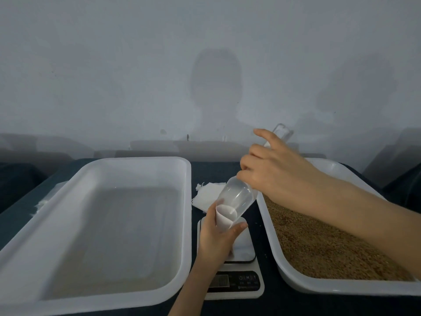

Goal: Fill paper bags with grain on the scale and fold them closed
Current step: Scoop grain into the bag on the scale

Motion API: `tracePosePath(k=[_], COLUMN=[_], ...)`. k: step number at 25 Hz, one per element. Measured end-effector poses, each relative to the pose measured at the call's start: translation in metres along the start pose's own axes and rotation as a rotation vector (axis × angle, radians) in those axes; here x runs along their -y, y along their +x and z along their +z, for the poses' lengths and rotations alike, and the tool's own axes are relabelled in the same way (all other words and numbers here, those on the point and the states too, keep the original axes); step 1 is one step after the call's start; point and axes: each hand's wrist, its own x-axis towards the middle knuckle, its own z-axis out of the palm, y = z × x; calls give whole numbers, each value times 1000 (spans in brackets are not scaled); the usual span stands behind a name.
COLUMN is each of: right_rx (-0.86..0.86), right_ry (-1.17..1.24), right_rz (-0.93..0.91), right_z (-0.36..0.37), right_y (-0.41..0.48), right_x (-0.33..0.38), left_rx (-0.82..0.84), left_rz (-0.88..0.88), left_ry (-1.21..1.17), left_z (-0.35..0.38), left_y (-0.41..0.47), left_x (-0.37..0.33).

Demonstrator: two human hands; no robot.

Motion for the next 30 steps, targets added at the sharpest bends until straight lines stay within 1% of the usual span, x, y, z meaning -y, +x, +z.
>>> tracePosePath(k=[2, 7, 9, 11, 13, 16, 17, 18, 20, 23, 24, 26, 30], right_rx=[-57, -60, -166, -191, -112, 82, 163, 241, 269, 244, 288, 244, 197], right_ry=[-48, 9, 100, 220, 292, 402, 440, 473, 461, 555, 558, 480, 525], right_rz=[-7, 76, 187, 365, 530, 734, 761, 767, 715, 742, 746, 788, 744], right_z=[2, 1, 6, 21, 44, 90, 107, 122, 139, 159, 150, 142, 130], right_y=[-4, -14, -29, -56, -92, -146, -162, -178, -201, -214, -209, -192, -168], right_x=[5, 2, -8, -25, -40, -40, -34, -26, -12, 2, 5, 11, 23], left_rx=[9, 39, 44, 46, 52, 83, 94, 103, 115, 113, 110, 98, 77], left_rz=[-12, -2, -1, -4, -13, -29, -37, -44, -55, -59, -57, -55, -58], left_ry=[22, 42, 51, 55, 59, 90, 97, 101, 100, 110, 118, 128, 146], left_z=[-1, -4, -5, -5, -5, -7, -8, -9, -11, -12, -11, -8, -5], left_y=[2, 6, 5, 4, 4, 4, 5, 5, 5, 5, 5, 5, 3], left_x=[1, -2, -2, -3, -2, -1, -1, 0, 0, -1, -2, -4, -6])
